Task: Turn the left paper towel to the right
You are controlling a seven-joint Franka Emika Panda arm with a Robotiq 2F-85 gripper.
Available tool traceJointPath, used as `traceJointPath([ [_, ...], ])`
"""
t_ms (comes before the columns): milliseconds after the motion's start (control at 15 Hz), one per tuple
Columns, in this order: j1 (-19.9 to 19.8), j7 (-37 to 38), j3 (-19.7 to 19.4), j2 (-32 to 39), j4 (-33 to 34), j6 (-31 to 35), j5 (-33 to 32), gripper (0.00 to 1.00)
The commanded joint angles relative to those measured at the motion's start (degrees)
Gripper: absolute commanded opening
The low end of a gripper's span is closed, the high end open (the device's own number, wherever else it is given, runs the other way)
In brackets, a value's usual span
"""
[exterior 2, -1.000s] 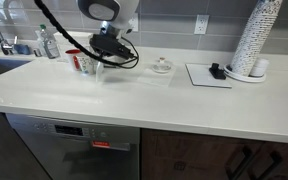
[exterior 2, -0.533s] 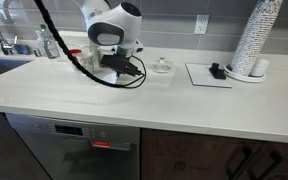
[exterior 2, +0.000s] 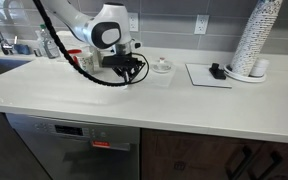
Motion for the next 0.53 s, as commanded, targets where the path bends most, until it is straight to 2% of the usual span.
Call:
traceJointPath([
  [0, 1.7, 7.2, -1.7, -1.6, 0.0, -1.0, -11.5, 0.56],
  [133, 1.8, 8.8, -1.3, -4.1, -0.7, -3.4, -15.4, 0.71],
  [333, 2.1, 9.7, 0.1, -8.7, -2.9, -7.0, -17.3, 0.93],
  [400, 2.2, 9.7, 0.5, -10.7, -4.0, -7.7, -17.5, 0.99],
  [467, 2.9, 10.7, 0.4, -12.6, -5.2, -8.5, -18.6, 1.00],
])
